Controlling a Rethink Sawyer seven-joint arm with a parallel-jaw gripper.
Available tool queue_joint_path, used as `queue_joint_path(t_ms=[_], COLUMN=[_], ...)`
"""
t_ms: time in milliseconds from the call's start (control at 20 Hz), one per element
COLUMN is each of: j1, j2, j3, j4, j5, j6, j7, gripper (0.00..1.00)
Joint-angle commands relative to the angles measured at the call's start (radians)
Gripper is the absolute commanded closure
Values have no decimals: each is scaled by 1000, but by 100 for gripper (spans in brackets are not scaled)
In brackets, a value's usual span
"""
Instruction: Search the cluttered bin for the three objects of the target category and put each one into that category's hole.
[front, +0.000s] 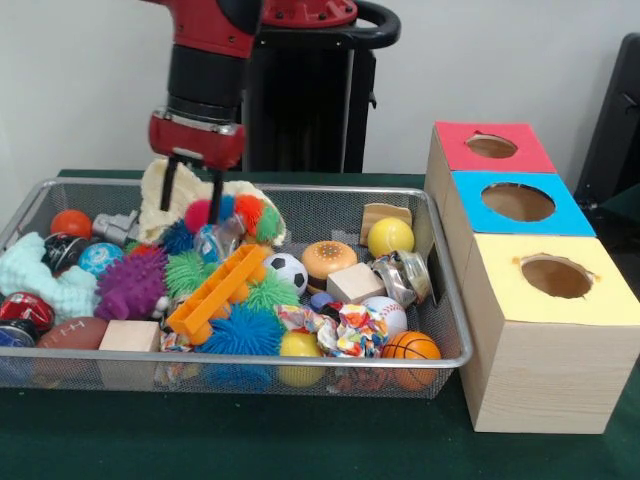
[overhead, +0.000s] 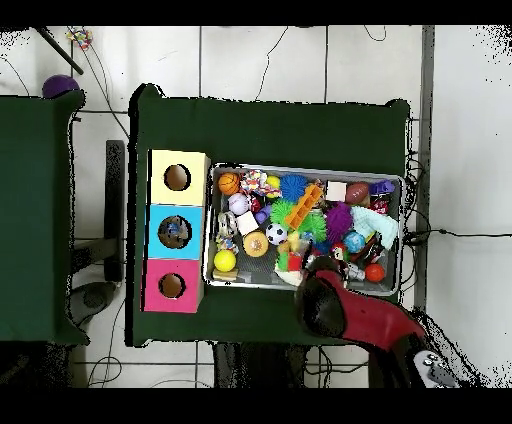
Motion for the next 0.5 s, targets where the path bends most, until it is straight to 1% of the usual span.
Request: queue_joint_path(t_ms=[50,200,500], j1=[-109,-102,-23], j2=[19,12,73], j3=[-17,-26,-116], j4=[113,152,182], j5=[-182,-214,-204], j6=[-70,-97,-237], j7=[64,82,128], gripper=[0,0,0])
